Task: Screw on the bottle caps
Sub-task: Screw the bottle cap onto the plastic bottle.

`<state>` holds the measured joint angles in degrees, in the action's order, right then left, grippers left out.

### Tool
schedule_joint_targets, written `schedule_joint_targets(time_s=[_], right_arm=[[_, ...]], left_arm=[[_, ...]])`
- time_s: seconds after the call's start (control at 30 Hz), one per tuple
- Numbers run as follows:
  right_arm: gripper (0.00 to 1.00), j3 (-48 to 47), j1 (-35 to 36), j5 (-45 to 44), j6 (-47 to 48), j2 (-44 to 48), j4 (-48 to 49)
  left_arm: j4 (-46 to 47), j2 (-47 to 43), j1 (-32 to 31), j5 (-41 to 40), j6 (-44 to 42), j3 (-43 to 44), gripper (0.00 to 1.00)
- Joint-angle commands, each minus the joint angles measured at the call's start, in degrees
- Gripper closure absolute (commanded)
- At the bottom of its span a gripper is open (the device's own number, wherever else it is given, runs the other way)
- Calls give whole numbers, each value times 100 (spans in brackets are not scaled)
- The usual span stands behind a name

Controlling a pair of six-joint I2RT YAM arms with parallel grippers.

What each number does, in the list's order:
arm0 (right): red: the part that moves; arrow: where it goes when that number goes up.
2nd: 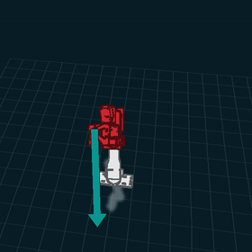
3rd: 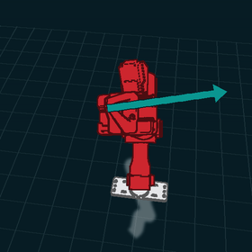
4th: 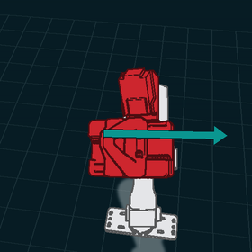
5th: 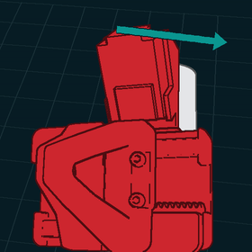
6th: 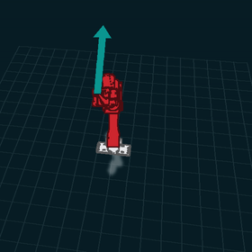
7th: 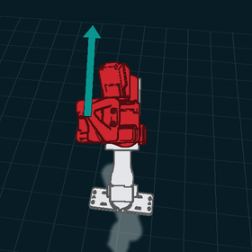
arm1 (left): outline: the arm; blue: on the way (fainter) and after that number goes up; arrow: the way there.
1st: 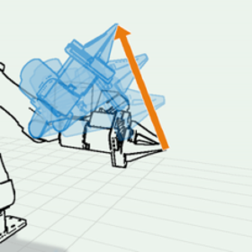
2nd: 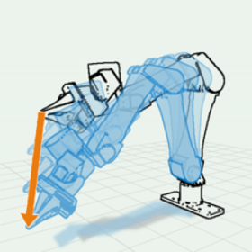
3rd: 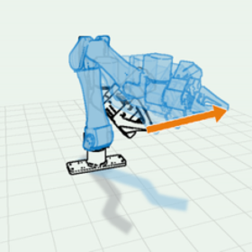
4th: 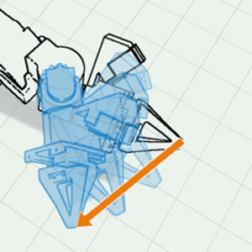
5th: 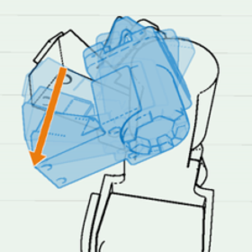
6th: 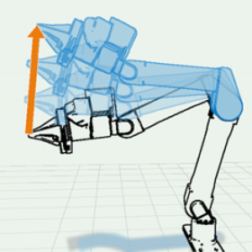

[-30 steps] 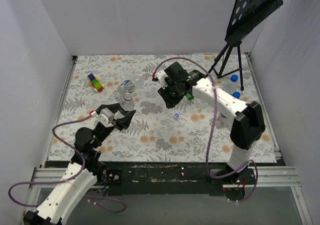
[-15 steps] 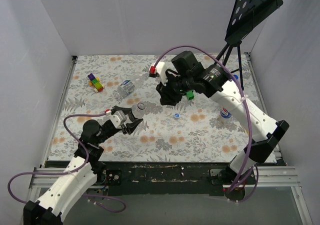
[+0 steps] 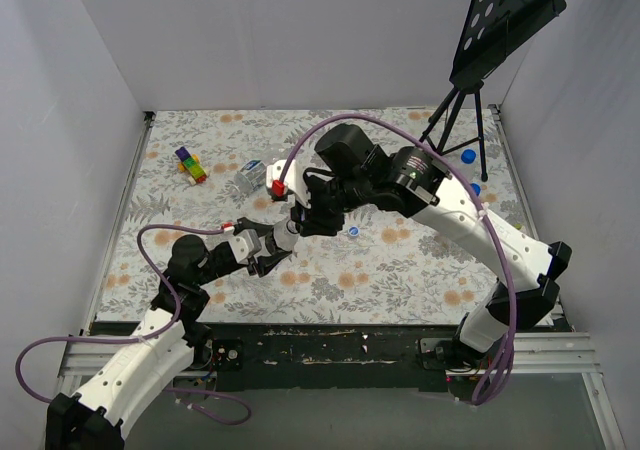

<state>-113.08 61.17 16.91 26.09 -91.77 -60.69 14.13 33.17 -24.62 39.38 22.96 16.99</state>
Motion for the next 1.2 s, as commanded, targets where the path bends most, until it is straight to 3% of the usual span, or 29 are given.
schedule_joint_targets(time_s=[0.0,1.17], right_arm=[[73,-206,18,-65,291,-78,101],[74,348,18,67,379,-140,452]], left_arm=[[-24,-65,-34,246,-116,234,54],[72,-109,-43,756,174,278,59]])
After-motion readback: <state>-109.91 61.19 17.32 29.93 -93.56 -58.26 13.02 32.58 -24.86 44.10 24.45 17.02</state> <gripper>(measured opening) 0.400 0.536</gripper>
